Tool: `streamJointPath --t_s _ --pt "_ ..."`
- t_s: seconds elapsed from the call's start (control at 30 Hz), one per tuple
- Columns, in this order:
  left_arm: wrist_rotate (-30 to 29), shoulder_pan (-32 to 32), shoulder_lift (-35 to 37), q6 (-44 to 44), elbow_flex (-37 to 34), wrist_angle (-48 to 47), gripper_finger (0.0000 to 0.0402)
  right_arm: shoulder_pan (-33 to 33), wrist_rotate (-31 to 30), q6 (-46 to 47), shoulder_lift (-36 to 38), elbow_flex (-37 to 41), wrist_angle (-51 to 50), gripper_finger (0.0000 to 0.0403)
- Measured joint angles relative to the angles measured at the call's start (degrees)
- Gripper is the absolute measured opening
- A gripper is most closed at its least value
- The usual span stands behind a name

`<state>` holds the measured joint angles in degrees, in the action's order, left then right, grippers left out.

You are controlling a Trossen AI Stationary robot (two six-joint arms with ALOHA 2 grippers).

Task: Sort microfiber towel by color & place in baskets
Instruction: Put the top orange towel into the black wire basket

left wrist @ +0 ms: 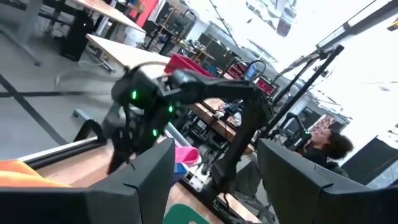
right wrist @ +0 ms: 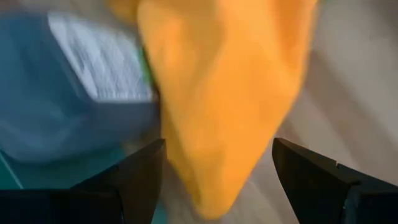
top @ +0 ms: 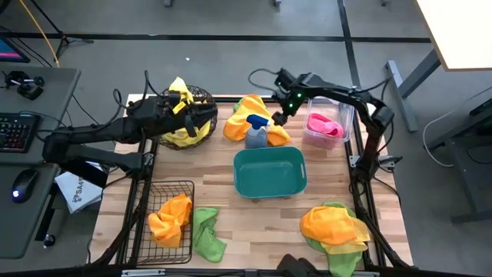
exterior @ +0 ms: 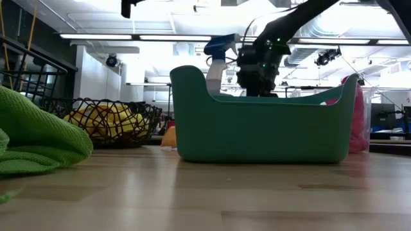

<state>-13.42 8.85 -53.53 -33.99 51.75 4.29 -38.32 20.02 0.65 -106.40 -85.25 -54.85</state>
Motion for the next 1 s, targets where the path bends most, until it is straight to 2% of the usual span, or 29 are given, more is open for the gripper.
streamJointPath --t_s 0.2,0.33,0.4,0.6,0.9,1.0 --pt "1.3 1.4 0.8 2.7 0.0 -0.8 0.0216 3.7 -0.8 -4.8 -1.9 0.0 -2.0 0.0288" --pt "2.7 2.3 1.1 3.3 0.0 -2.0 0.0216 5.9 -9.4 -4.1 -2.5 0.0 0.0 0.0288" --pt "4.1 2.9 1.2 3.2 0.0 -2.4 0.0216 6.6 -11.1 -4.1 -2.5 0.0 1.1 0.0288" --pt "7.8 3.4 1.3 2.8 0.0 -3.1 0.0216 8.0 -13.5 -3.2 -2.8 0.0 2.1 0.0288" --pt "10.6 3.4 1.4 2.8 0.0 -3.2 0.0216 8.0 -13.2 0.5 -6.3 0.0 1.8 0.0287" --pt "10.9 3.4 1.7 4.1 0.0 -3.1 0.0216 8.3 -13.9 0.9 -6.3 0.0 2.4 0.0265"
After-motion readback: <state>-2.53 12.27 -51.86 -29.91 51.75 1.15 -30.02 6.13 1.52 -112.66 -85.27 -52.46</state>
